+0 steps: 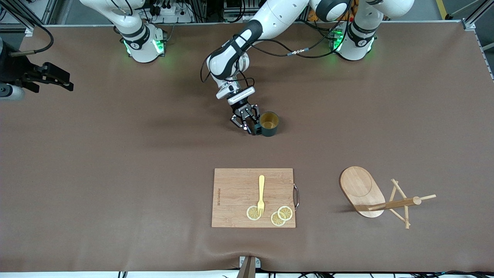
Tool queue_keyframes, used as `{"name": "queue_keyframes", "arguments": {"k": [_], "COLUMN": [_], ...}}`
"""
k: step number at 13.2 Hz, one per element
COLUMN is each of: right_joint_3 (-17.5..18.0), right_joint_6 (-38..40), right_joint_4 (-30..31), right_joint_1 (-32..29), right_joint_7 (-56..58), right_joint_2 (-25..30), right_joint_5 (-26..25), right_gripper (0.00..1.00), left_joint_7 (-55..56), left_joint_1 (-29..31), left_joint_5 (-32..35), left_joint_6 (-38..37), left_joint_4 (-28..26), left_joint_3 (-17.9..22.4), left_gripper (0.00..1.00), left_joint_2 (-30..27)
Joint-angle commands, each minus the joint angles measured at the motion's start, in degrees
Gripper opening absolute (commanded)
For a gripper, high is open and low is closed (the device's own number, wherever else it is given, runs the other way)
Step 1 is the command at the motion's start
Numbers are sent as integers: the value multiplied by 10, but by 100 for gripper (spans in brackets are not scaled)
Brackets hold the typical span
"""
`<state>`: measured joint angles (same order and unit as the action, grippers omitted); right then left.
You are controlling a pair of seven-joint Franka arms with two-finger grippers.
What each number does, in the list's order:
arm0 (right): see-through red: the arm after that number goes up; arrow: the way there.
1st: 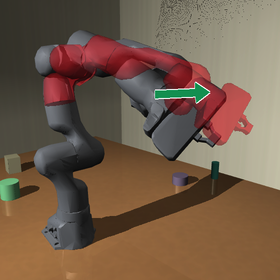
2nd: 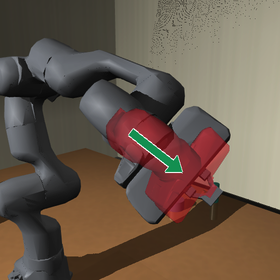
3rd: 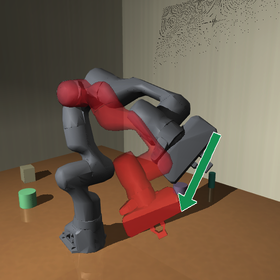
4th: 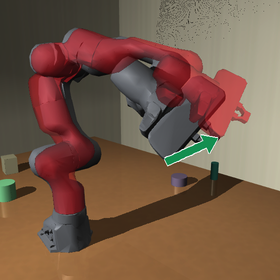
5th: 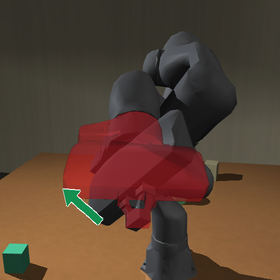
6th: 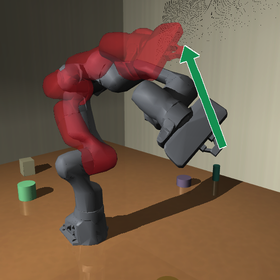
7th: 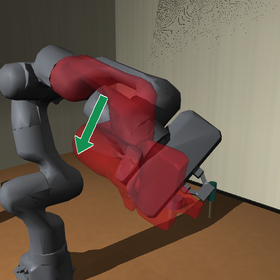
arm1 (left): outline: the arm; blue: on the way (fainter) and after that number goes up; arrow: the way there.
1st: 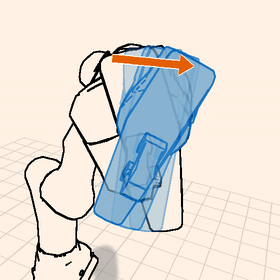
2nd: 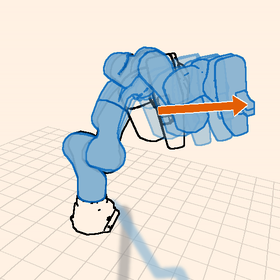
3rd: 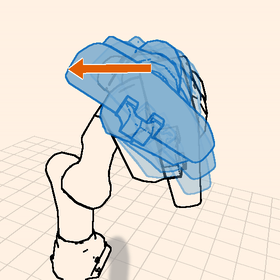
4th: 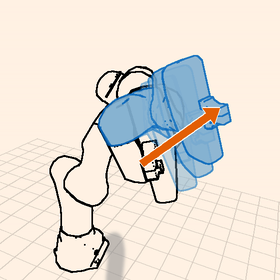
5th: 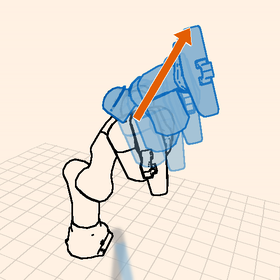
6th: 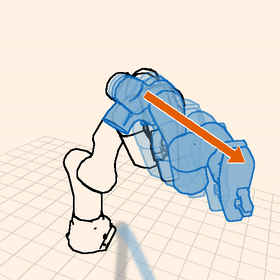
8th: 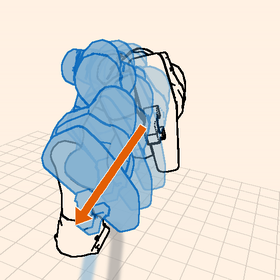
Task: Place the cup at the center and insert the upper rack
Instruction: 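Close the left gripper on the teal mug rim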
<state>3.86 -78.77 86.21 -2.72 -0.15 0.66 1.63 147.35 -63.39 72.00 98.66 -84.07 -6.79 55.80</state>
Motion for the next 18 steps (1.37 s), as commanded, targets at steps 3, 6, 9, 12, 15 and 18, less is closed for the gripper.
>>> {"name": "queue_keyframes", "arguments": {"k": [3,6,9,12,15,18], "right_joint_3": [0,1,1,1,1,1], "right_joint_6": [18,23,24,27,27,27], "right_joint_4": [-3,-3,-4,-3,-3,-3], "right_joint_1": [-26,-33,-32,-31,-31,-31], "right_joint_7": [-7,-7,-8,-8,-8,-8], "right_joint_2": [-2,-2,-2,-2,-2,-2], "right_joint_5": [-7,-8,-8,-8,-8,-8], "right_gripper": [100,100,100,100,100,100], "left_joint_7": [-12,-13,-12,-14,-72,-79], "left_joint_1": [-3,-3,-2,-1,10,24], "left_joint_5": [13,13,13,14,8,1], "left_joint_6": [-6,-3,-3,-3,-2,-1], "left_joint_4": [33,33,32,32,33,39], "left_joint_3": [11,11,11,11,10,0], "left_gripper": [43,35,23,0,0,0], "left_joint_2": [17,22,26,20,1,-24]}}
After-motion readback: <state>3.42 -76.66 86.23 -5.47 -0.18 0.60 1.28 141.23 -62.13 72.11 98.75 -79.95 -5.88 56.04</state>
